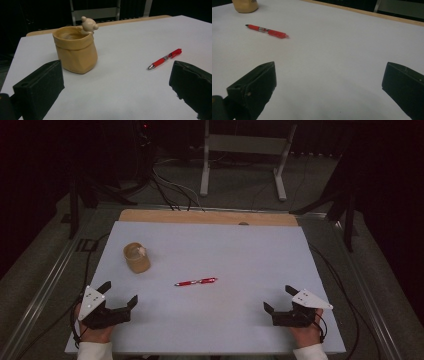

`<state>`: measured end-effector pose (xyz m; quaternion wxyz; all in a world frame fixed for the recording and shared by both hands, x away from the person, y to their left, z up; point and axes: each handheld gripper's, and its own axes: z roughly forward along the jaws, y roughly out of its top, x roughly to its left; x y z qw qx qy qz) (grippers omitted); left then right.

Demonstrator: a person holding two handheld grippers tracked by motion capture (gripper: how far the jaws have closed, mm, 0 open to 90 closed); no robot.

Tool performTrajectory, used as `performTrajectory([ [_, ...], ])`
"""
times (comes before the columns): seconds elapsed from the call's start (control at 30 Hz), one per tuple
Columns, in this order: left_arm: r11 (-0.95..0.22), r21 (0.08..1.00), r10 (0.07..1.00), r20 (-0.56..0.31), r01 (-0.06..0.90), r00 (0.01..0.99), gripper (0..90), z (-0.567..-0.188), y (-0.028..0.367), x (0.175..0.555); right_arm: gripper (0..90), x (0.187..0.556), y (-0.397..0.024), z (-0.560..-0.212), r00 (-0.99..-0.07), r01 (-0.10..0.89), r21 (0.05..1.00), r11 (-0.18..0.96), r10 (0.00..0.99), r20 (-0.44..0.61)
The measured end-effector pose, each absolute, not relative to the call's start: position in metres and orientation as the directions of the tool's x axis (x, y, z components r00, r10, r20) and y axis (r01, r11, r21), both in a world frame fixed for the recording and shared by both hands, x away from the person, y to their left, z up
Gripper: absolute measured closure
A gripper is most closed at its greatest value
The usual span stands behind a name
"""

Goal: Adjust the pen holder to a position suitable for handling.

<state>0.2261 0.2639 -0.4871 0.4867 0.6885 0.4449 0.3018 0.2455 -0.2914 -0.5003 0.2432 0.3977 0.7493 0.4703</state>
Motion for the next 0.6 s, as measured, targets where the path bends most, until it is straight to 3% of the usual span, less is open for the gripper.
performTrajectory([
  [0.6,-0.120,0.935,0.919,-0.023,0.333,0.394,0.2,-0.4790,0.2648,0.2309,0.2,0.2451,-0.2941,-0.4994,-0.542,0.356,0.903,0.240,0.840,-0.009],
])
